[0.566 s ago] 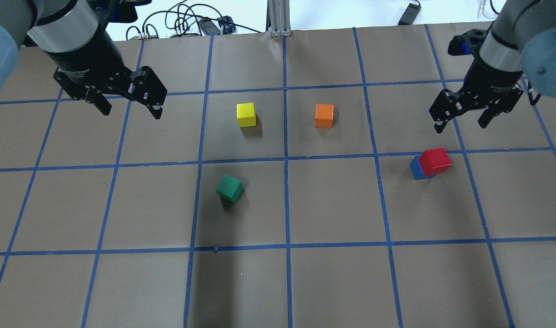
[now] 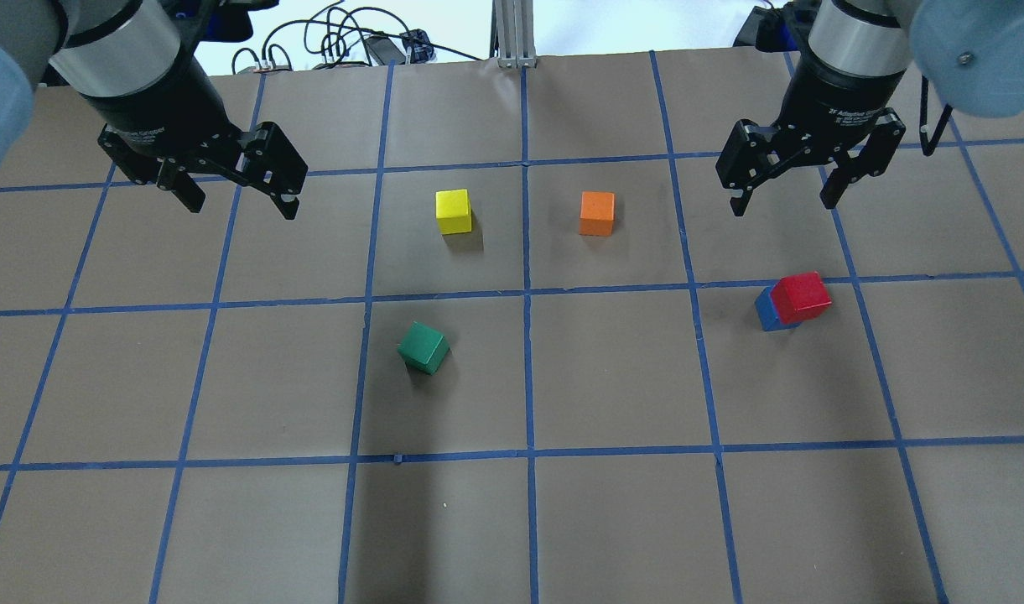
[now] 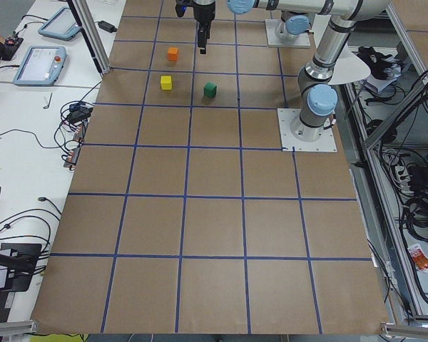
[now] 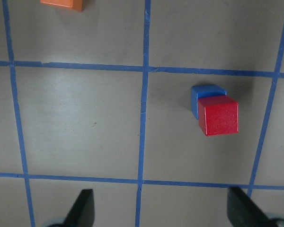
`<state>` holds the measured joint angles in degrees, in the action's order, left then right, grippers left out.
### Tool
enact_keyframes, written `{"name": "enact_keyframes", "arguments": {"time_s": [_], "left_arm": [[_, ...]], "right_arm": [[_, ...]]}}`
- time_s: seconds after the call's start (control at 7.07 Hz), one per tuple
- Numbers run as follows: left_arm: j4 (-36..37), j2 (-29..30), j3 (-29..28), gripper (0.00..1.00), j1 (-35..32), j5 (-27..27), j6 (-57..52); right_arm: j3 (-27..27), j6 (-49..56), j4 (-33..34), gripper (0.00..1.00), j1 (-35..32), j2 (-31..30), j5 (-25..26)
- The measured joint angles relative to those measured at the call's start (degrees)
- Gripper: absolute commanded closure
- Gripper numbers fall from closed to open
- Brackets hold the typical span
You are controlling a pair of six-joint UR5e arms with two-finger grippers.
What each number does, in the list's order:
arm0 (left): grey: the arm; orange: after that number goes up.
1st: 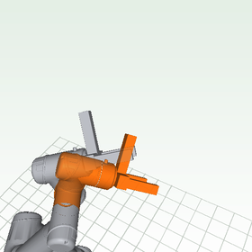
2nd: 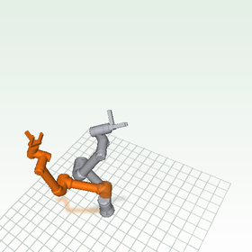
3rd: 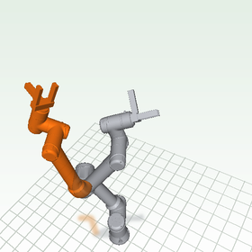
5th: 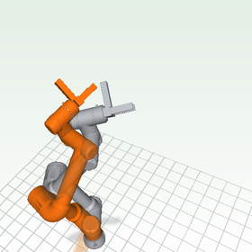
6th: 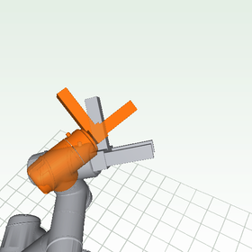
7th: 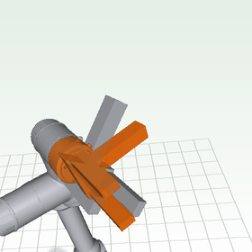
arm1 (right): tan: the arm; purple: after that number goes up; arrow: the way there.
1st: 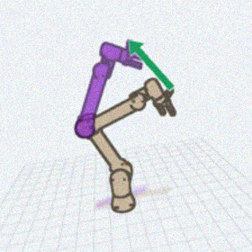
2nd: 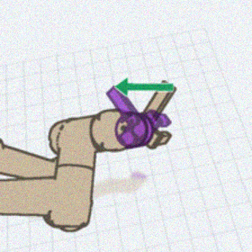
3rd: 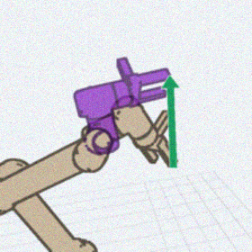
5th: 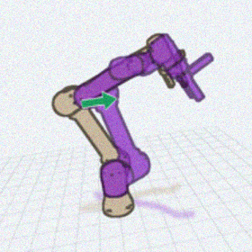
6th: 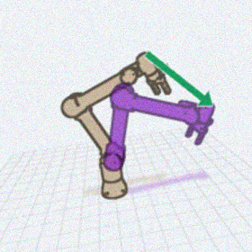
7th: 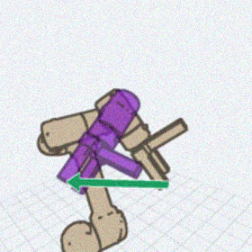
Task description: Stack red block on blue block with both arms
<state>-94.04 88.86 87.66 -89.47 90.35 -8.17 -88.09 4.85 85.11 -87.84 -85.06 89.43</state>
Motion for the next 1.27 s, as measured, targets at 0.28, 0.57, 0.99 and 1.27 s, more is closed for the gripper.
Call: {"name": "enact_keyframes", "arguments": {"time_s": [0.28, 0.57, 0.99, 1.27], "left_arm": [[0.0, 0.0, 0.0, 0.0, 0.0, 0.0, 0.0], [0.0, 0.0, 0.0, 0.0, 0.0, 0.0, 0.0], [0.0, 0.0, 0.0, 0.0, 0.2, -0.1, 0.0], [0.0, 0.0, 0.0, 0.0, 0.3, 0.0, -0.1]], "right_arm": [[-0.5, -2.6, -0.1, 0.0, -2.4, -1.1, 0.2], [-2.8, -4.7, 0.6, 0.0, -3.0, -3.9, 0.3], [-4.1, -5.2, 1.0, 0.0, -2.8, -6.2, 0.3], [-4.2, -5.6, 0.9, 0.0, -2.5, -6.4, 0.3]]}}
